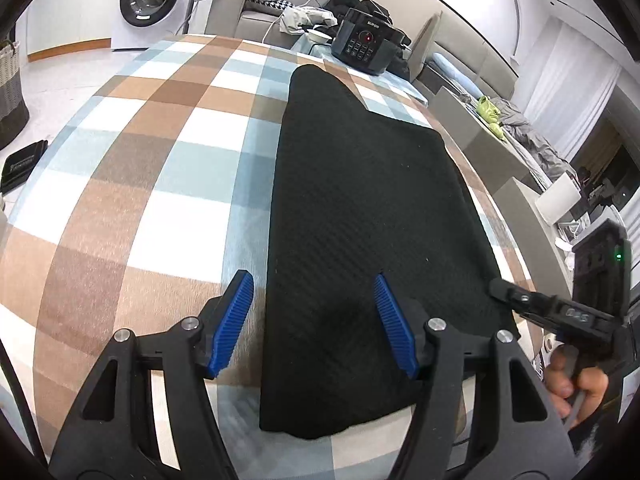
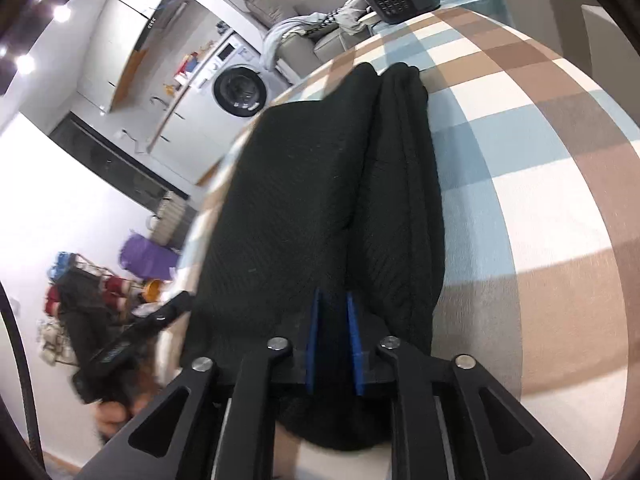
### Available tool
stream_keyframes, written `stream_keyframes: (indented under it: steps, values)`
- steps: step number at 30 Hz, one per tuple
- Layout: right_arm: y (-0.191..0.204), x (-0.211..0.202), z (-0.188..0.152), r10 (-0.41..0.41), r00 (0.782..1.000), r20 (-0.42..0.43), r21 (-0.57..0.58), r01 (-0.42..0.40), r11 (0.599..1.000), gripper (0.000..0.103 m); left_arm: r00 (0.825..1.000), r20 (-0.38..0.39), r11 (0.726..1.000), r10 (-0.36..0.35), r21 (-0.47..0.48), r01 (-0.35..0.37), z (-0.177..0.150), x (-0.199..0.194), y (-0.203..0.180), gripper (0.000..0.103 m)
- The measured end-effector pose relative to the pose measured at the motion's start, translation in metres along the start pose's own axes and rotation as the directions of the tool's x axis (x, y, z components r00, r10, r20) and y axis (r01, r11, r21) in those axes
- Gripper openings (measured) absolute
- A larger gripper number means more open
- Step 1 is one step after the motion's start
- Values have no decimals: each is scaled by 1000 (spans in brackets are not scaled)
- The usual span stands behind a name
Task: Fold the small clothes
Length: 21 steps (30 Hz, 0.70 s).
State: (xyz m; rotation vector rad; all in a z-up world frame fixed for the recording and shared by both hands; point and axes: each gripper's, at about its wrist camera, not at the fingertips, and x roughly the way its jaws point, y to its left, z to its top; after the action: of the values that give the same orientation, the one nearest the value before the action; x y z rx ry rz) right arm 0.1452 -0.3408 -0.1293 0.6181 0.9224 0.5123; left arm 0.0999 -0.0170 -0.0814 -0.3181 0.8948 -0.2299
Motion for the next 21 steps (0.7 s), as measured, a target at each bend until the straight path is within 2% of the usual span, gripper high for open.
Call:
stream_keyframes:
  steps: [2, 4, 8, 10, 11, 12, 16, 19, 21]
  values:
    - [7, -6, -12, 4, 1000, -3, -31, -4, 1000, 22, 1000, -1, 1000, -11, 11, 11, -5, -3, -3, 60]
    - [11, -9, -29, -14, 1000, -14, -57, 13, 998, 23, 1000, -6, 1000, -13, 21, 13, -10, -4, -5, 60]
    - [16, -17, -51, -34, 999, 39, -104, 38, 994, 22, 1000, -19, 999, -20, 44, 21, -20, -5, -10, 60]
    - [16, -18, -60, -64, 995, 77, -136, 74, 988, 13, 1000, -25, 999, -17, 49, 18, -25, -5, -10, 60]
    - [16, -17, -62, -84, 993, 80, -144, 95, 985, 6, 999, -28, 998, -17, 52, 18, -27, -4, -9, 60]
    - [14, -19, -62, -81, 993, 82, -133, 92, 987, 5, 999, -31, 998, -15, 55, 17, -29, -4, -9, 60]
    - [6, -18, -61, -89, 994, 63, -104, 95, 990, 5, 999, -36, 998, -7, 58, 9, -34, -3, -5, 60]
    - [6, -18, -51, -67, 996, 53, -76, 71, 995, 11, 1000, -27, 999, -9, 51, 11, -31, -3, -2, 60]
    - [8, -21, -43, -69, 995, 78, -72, 75, 995, 15, 1000, -26, 998, -13, 55, 14, -27, -2, -2, 60]
